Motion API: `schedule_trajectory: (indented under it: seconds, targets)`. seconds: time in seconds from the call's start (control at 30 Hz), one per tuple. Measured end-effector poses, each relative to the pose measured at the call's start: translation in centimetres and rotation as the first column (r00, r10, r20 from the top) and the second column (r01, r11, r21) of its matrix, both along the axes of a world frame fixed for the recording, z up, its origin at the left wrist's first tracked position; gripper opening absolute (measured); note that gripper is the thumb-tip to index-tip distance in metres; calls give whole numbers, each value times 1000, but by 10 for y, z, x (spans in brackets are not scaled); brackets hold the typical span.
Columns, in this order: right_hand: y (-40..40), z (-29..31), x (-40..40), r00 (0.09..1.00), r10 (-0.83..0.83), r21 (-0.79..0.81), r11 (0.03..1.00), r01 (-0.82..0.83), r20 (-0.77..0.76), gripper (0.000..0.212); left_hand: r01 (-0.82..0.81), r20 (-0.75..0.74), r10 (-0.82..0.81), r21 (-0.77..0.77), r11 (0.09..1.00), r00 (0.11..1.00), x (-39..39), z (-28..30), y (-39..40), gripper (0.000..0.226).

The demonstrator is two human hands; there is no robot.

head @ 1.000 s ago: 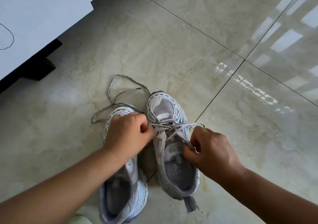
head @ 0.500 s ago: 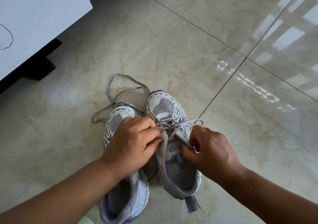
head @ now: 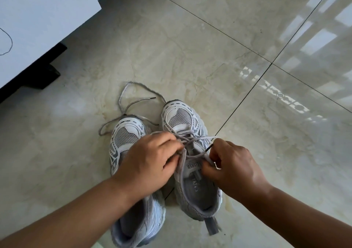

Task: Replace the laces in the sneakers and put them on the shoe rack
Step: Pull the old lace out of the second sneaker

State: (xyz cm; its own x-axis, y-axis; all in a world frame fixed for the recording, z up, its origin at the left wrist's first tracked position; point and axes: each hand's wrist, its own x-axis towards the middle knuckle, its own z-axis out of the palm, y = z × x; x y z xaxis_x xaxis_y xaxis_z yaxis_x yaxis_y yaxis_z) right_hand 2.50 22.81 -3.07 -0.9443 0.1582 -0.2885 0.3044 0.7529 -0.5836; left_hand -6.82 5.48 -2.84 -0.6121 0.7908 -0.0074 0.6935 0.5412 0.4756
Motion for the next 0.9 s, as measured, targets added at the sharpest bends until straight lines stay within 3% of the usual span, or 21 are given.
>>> schedule_trajectory:
  seconds: [0.1, 0.27, 0.37, 0.6, 0.73, 0.83, 0.9]
  targets:
    - [0, 1, 1, 1000, 9, 2, 1000, -9, -1, 43, -36, 87, 33, 36, 999, 996, 4, -4, 0, 26]
    - [0, 1, 1, 1000, 19, 9, 1000, -19, 6, 43, -150, -31, 147, -100, 984, 989, -9, -9, -2, 5]
    - [0, -1, 2, 999, 1, 10, 1000, -1, -39, 47, -252, -10, 254, -160, 954, 967, -19, -10, -11, 11]
    - [0, -3, 2, 999, -5, -9, 1000, 5, -33, 46, -82, 146, 81, 1, 997, 986, 10, 3, 3, 26]
    - [0, -2, 3, 999, -19, -6, 1000, 19, -45, 48, -127, 186, 115, 50, 991, 976, 9, -4, 4, 16]
    - [-1, -2, 3, 999, -32, -15, 999, 31, -37, 45, -154, 138, 154, -9, 988, 978, 4, -7, 4, 3]
    - [-2, -1, 3, 999, -36, -12, 999, 36, -23, 43, -234, 100, 241, -75, 969, 965, -7, -12, -1, 11]
